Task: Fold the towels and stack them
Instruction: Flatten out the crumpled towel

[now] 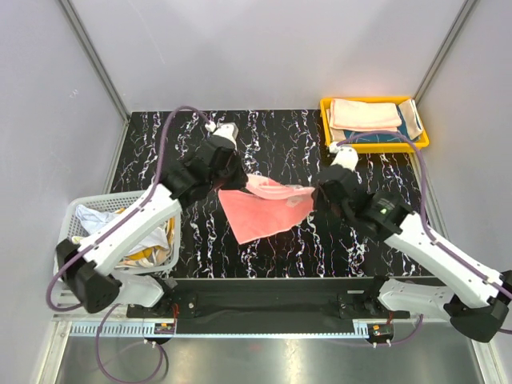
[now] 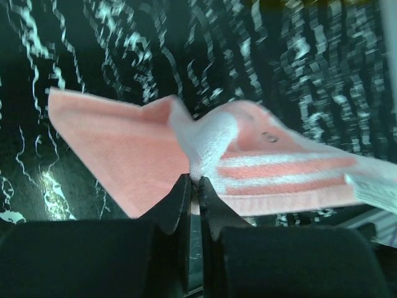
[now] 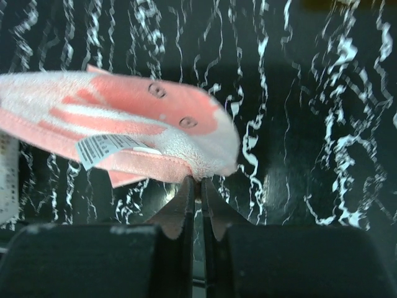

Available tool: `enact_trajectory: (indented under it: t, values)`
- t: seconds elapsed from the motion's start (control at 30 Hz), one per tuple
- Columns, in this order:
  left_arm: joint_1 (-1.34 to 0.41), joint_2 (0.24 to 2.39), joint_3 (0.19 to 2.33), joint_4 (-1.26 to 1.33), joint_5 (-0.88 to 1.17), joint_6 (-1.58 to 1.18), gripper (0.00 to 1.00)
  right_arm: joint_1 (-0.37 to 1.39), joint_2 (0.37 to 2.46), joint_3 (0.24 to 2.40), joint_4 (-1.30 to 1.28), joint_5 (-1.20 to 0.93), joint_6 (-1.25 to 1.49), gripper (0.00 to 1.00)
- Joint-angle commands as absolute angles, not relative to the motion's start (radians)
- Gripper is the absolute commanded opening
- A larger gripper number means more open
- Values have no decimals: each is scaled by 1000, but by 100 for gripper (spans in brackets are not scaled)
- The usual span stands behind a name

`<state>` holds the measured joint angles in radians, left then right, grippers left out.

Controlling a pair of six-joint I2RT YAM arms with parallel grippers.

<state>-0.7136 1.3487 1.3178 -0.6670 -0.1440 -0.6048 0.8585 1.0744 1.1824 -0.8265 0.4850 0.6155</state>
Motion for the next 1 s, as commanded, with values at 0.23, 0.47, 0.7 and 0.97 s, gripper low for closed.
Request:
enact_trajectory:
  t: [0.23, 0.47, 0.7, 0.97]
  values:
    - [-847, 1169, 1597, -836, -348, -575, 0, 867, 1060, 1508, -899, 595, 393, 0]
    - [-939, 1192, 1841, -920, -429, -534, 0, 867, 1084, 1706, -913, 577, 307, 0]
    - [-968, 1180, 1954, -908, -431, -523, 0, 867, 1094, 1888, -954, 526, 255, 0]
    - [-968, 1209, 1954, -893, -482, -538, 0, 867, 1158, 1958, -970, 500, 249, 0]
